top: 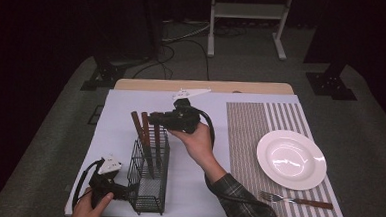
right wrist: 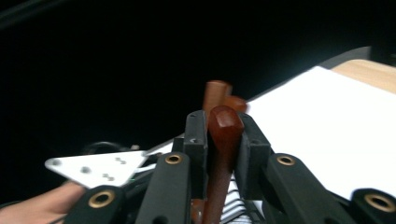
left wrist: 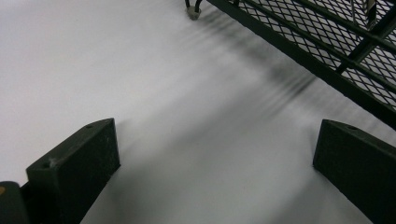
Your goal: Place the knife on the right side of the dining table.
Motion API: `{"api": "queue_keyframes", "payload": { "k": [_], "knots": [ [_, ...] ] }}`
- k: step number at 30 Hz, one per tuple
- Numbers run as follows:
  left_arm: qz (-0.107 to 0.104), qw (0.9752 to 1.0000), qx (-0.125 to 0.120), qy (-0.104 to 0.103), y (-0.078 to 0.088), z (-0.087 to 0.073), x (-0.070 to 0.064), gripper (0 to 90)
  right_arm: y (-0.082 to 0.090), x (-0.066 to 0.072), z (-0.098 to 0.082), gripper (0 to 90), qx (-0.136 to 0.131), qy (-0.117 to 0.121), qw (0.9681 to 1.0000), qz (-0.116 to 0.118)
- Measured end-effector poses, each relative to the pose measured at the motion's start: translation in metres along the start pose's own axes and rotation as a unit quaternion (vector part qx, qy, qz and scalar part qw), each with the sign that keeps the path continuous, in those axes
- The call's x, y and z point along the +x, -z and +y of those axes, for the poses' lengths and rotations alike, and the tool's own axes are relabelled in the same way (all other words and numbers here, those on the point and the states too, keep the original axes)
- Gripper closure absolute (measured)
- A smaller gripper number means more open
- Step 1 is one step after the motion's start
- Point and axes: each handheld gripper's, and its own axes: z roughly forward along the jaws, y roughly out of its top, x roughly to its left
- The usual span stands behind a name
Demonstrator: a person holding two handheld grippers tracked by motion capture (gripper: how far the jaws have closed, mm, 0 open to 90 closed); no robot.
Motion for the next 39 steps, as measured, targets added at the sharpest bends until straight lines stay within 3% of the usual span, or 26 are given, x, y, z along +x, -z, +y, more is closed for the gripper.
{"api": "queue_keyframes", "payload": {
  "k": [3,8,19,39],
  "knots": [
    [0.0,1.0,0.0,0.0,0.0,0.0,0.0,0.0,0.0,0.004,0.0,78.8,-0.001,0.003,1.0,0.009],
    [0.0,1.0,0.0,0.0,0.0,0.0,0.0,0.0,0.002,0.017,0.0,79.8,0.002,0.031,0.9994,0.012],
    [0.0,1.0,-0.002,0.002,0.0,0.0,0.0,0.0,0.006,0.023,0.005,80.0,-0.002,0.048,0.9988,0.006],
    [-0.002,1.0,0.0,0.002,0.0,0.0,0.0,0.0,0.033,0.035,0.043,80.0,-0.048,0.067,0.9966,0.002]
  ]
}}
